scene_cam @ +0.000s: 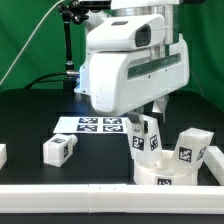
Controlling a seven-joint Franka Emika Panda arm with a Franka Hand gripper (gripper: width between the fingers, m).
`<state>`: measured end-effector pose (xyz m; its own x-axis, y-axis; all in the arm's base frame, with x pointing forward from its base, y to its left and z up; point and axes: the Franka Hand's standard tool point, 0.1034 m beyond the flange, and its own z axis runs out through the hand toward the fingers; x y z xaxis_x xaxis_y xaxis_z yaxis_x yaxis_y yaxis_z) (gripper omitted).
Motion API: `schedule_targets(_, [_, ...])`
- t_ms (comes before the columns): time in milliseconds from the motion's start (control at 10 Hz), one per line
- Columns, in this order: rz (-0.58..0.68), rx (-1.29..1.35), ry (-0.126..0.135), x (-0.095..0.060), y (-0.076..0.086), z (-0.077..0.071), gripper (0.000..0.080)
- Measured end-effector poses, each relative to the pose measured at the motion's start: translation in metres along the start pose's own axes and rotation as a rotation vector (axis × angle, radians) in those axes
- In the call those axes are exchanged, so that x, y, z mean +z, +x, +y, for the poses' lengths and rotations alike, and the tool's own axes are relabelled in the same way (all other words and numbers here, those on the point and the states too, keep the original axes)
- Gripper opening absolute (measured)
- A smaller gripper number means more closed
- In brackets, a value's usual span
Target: Assemble stool
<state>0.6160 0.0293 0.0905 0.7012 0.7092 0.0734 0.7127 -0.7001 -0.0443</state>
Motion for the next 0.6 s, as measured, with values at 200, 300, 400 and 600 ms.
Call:
schedule_targets(200, [0.004,0.222,-0.003,0.0004,0.0048,-0.0038,0.0340])
schedule_targets(300, [0.013,0.312,-0.010,0.0006,0.0077,-0.0050,0.0340])
schedule_targets(400, [0.023,0.373,-0.017,0.0007,0.0095,-0.0049,0.0340])
schedule_targets(600, [0.025,0.504,-0.016,0.0006,0.0096,-0.0046,0.0340])
